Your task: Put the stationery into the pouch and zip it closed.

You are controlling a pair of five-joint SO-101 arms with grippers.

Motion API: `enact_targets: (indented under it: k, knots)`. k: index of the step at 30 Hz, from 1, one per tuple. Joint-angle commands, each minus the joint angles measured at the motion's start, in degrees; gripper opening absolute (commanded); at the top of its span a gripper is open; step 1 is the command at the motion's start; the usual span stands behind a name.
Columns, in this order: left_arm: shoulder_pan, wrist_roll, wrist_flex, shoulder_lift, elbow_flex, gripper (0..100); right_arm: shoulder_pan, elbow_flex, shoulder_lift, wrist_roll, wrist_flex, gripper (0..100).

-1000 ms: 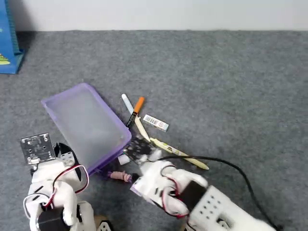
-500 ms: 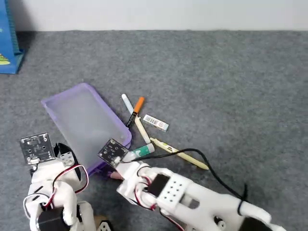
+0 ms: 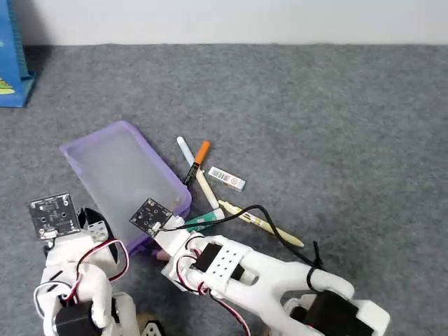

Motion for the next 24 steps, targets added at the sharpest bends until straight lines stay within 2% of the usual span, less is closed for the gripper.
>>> enact_targets:
  k: [1, 4, 8, 13, 17, 19, 24]
  knots:
    - [-0.53, -0.44, 0.0, -0.7, -0.4, 2, 0.92, -4.04, 0.84, -0.09, -1.1, 12.6]
    - [-0.53, -0.53, 0.18, -0.7, -0.4, 2, 2.15, -4.31, 1.27, -0.09, -1.1, 11.7]
    - [-0.53, -0.44, 0.18, -0.7, -0.4, 2, 2.24, -4.13, 0.92, -0.09, -0.92, 0.1]
    - [-0.53, -0.62, 0.26, -0.7, -0.4, 2, 3.21, -4.4, -0.66, 1.76, 3.21, 1.0]
    - [-0.26, -0.7, 0.35, -0.7, -0.4, 2, 5.85, -4.22, -8.13, 3.16, 6.46, 0.8]
    - [-0.18, -0.7, 1.23, -0.7, -0.4, 7, 7.6, -4.22, -13.49, 3.25, 7.25, 0.8]
    - [-0.26, 1.14, 2.29, -0.7, 1.01, 29, 9.36, -4.22, -25.45, 7.03, 7.25, 0.8]
